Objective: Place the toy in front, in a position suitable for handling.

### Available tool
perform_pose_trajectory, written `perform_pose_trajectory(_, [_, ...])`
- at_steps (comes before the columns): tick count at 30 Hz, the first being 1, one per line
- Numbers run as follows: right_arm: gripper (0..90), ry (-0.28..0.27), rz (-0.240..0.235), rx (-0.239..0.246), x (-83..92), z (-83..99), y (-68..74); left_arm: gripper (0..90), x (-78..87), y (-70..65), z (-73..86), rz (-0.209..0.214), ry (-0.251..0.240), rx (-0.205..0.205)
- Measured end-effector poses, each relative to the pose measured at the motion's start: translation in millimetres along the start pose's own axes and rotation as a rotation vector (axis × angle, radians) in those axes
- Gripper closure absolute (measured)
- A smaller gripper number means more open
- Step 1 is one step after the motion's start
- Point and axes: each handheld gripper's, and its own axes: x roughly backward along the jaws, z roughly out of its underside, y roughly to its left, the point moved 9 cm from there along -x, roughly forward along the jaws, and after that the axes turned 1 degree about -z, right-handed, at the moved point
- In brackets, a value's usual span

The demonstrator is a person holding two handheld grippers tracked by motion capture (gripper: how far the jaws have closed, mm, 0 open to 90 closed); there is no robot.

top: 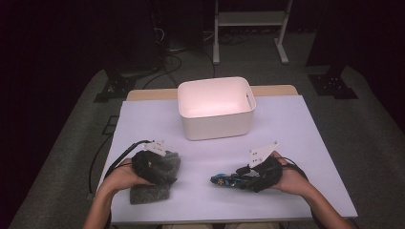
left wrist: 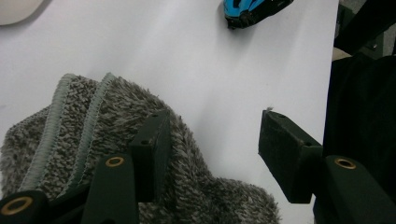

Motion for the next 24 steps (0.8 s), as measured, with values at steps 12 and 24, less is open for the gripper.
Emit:
perform_pose_trajectory(12, [49.2,-0.016,0.031,0.021,0.2,2.4,4.2,42.7,-1.6,-1.3,0.4,0.011,0.005,0.003])
perform_pose_trajectory(24, [39.1,0.050,0.028,0.074,-26.6,17.0,14.3,41.4,-2.6,-3.4,2.5,0.021,0.013,-0.001])
